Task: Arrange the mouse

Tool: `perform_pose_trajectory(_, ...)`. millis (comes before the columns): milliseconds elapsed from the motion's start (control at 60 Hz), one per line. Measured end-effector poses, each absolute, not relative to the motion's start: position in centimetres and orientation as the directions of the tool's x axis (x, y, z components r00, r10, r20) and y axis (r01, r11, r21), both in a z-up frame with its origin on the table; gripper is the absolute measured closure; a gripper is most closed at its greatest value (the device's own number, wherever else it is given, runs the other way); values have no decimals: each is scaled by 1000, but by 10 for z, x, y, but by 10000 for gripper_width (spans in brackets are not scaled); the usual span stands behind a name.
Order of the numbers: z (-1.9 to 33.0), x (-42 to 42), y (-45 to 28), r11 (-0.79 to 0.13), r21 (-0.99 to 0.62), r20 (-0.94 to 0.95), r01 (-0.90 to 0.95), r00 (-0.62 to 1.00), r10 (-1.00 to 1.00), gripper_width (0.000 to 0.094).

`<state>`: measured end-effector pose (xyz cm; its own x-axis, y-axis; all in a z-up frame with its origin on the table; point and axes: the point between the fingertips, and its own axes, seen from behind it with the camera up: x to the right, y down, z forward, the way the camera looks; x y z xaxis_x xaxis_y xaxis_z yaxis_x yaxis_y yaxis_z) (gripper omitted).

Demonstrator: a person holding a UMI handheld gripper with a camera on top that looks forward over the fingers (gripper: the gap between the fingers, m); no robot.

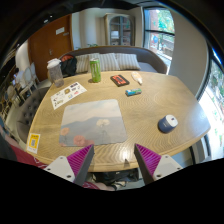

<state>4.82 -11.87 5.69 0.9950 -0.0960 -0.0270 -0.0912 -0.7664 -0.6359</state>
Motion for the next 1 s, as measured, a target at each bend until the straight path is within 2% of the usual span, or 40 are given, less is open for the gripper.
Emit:
perform_pose_trajectory(233, 42, 117, -124, -751, -652, 23, -104, 988, -156, 105)
perform_pose_trajectory(517, 0, 244, -100, -718, -685, 20, -126, 981, -191, 101)
perform_pose_trajectory(650, -21, 253, -74, -716, -681, -62, -150, 987, -148, 103)
perform_pose_trajectory(1000, -19, 261, 2, -661, -749, -28, -56, 998, -53, 112)
